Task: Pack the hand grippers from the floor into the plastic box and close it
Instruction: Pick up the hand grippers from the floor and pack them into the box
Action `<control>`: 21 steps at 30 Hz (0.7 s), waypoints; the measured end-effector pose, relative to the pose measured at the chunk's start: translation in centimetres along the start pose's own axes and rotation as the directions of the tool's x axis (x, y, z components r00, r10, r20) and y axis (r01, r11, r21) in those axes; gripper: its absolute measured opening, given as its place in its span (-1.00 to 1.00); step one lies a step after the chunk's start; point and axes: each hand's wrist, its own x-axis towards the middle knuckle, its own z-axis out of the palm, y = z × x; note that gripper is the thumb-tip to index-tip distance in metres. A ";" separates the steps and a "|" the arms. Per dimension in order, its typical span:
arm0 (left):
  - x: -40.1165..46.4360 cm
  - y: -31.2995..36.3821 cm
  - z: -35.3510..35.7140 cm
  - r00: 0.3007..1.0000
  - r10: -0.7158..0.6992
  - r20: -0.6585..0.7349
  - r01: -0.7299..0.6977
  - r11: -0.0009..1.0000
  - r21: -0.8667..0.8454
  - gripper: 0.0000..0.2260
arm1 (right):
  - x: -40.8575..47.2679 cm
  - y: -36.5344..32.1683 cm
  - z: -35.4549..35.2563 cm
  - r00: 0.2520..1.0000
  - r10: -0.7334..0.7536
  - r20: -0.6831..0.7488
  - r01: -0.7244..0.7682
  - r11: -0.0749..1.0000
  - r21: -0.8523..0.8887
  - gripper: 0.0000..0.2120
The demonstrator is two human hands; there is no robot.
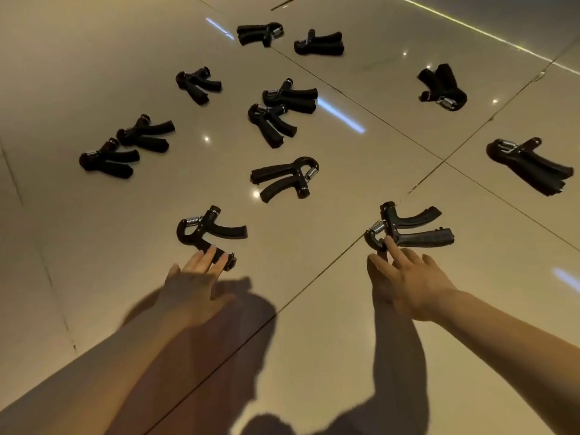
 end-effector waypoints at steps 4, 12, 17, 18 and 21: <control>0.3 0.4 1.4 0.999 0.014 0.029 -0.013 0.999 -0.030 -0.16 | -0.1 -0.5 -0.3 0.998 0.043 0.040 -0.040 0.996 -0.083 -0.12; -0.4 0.6 1.4 0.999 0.049 0.010 -0.049 0.999 0.017 -0.12 | -1.7 -2.2 0.0 0.999 0.003 0.045 0.003 0.992 -0.125 -0.07; -2.6 2.0 2.7 0.995 0.091 -0.041 -0.090 0.996 0.028 -0.14 | -4.3 -4.6 1.7 0.993 -0.110 0.032 0.113 0.988 -0.107 -0.13; -3.2 2.4 3.2 0.990 0.116 -0.079 -0.112 0.992 0.052 -0.14 | -4.9 -5.1 2.0 0.990 -0.140 0.034 0.142 0.987 -0.077 -0.15; -5.2 3.3 4.7 0.957 0.235 -0.167 -0.229 0.972 0.055 -0.24 | -7.2 -6.6 3.0 0.968 -0.240 0.079 0.242 0.970 -0.019 -0.07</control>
